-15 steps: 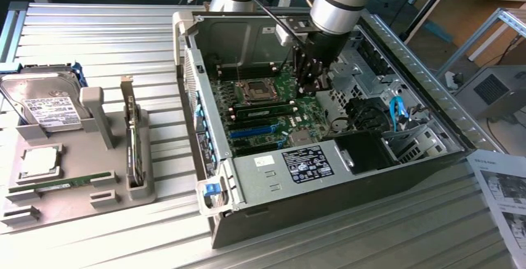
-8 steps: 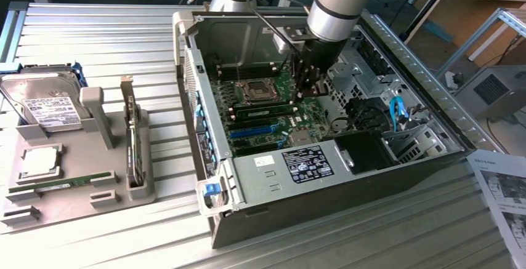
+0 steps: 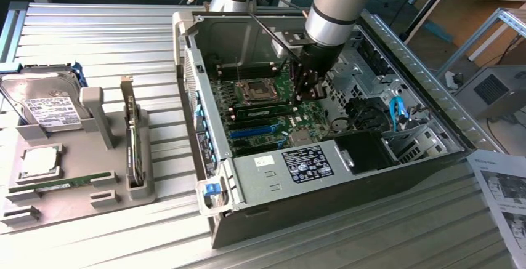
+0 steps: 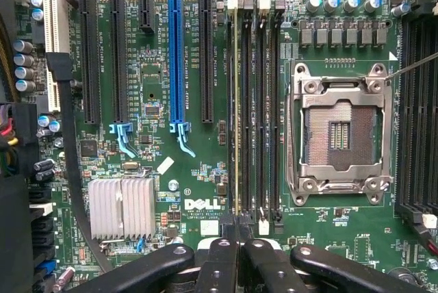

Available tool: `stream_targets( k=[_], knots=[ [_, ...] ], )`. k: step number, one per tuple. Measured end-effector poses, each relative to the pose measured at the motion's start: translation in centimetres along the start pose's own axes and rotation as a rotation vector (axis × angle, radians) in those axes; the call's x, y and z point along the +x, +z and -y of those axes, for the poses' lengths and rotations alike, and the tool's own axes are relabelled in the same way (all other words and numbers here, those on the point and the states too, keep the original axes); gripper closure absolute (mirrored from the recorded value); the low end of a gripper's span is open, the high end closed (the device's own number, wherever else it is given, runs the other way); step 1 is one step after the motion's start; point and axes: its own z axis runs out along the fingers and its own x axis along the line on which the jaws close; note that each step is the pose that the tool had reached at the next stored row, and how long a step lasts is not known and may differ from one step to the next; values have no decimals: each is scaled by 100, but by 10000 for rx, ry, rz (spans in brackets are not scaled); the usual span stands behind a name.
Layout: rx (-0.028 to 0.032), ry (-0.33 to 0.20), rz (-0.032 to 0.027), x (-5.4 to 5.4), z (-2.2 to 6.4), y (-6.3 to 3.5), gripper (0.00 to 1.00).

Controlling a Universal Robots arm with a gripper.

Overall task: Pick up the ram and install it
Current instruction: 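Press down the ram until it locks into place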

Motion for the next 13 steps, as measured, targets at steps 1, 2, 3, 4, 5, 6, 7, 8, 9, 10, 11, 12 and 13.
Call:
stream_targets(
  k=[1,2,3,4,5,6,7,8,9,10,11,12,13],
  knots=[
    [0,0,0,0,0,0,89],
    [0,0,0,0,0,0,89],
    [0,0,0,0,0,0,89],
    [0,0,0,0,0,0,89],
    [0,0,-1,0,0,0,89],
    [1,0,3,0,-1,6,89],
    [1,3,3,-1,-8,13,89],
    [0,1,0,0,-17,22,89],
    [1,1,1,0,-28,31,89],
    [0,3,1,0,-42,40,89],
    [0,3,-2,1,-45,39,89],
    [0,3,-1,1,-45,40,89],
    [-1,2,-2,1,-46,40,89]
  ],
)
